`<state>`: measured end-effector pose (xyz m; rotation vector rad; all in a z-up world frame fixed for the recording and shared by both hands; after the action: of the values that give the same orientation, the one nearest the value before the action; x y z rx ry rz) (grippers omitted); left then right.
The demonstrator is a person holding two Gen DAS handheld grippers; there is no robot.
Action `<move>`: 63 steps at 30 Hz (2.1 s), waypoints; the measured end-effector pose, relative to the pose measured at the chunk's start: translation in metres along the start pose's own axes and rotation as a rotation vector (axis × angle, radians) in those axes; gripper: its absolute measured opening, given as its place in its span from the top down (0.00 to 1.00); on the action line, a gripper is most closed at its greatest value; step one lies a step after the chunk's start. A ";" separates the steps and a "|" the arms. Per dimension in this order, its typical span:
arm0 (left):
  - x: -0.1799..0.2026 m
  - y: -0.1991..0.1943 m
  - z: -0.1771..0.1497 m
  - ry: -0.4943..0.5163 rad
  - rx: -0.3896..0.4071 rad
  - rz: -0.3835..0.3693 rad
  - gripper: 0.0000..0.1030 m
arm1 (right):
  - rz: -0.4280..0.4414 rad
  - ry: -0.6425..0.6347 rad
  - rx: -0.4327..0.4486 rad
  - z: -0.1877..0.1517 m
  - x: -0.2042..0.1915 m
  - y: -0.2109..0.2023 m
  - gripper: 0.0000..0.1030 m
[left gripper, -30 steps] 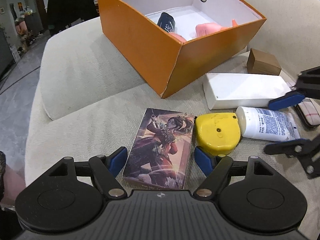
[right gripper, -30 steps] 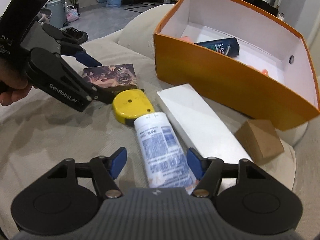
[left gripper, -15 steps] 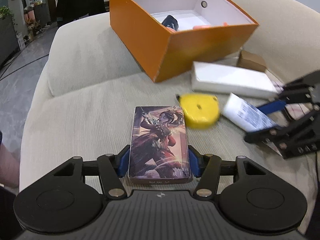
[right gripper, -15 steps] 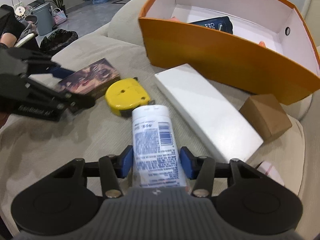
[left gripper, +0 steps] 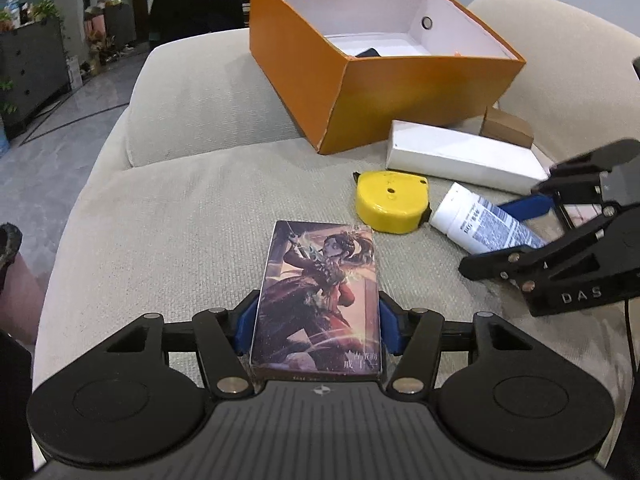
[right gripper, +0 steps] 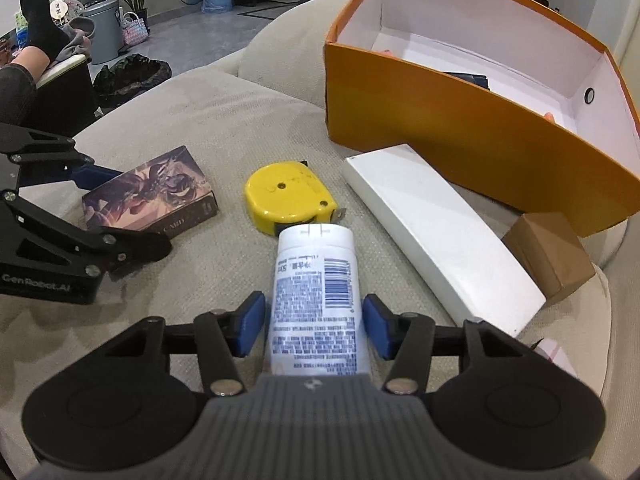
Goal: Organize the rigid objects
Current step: 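Grasp the white lotion tube with the right tool while the left tool grasps the card-art box, then carry the lotion tube and card-art box with both tools over the shoebox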
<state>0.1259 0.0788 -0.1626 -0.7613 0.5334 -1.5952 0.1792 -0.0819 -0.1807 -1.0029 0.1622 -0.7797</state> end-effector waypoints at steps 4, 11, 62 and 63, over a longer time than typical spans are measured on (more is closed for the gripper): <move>0.000 -0.004 0.000 0.013 0.005 -0.002 0.36 | 0.020 0.020 0.001 0.000 0.001 -0.003 0.54; -0.002 -0.015 0.002 -0.004 0.010 -0.001 0.36 | 0.033 0.041 0.007 0.000 0.003 -0.010 0.55; 0.032 -0.039 0.106 0.085 0.152 -0.050 0.36 | -0.078 0.210 0.089 0.072 0.108 -0.076 0.57; 0.033 -0.037 0.112 0.085 0.154 -0.055 0.36 | -0.084 0.208 0.099 0.078 0.114 -0.078 0.57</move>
<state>0.1803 0.0610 -0.0547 -0.5993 0.4477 -1.7047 0.2580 -0.1252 -0.0498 -0.8387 0.2596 -0.9604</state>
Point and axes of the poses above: each gripper's, at about its wrist camera, not at the fingertips, and y roughly the way its jaws point, x to its right, z to its top, the point moved 6 cm from there along y, roughly the way its jaws point, and after that the axes turned 12 degrees about -y, right-handed, at the moved point
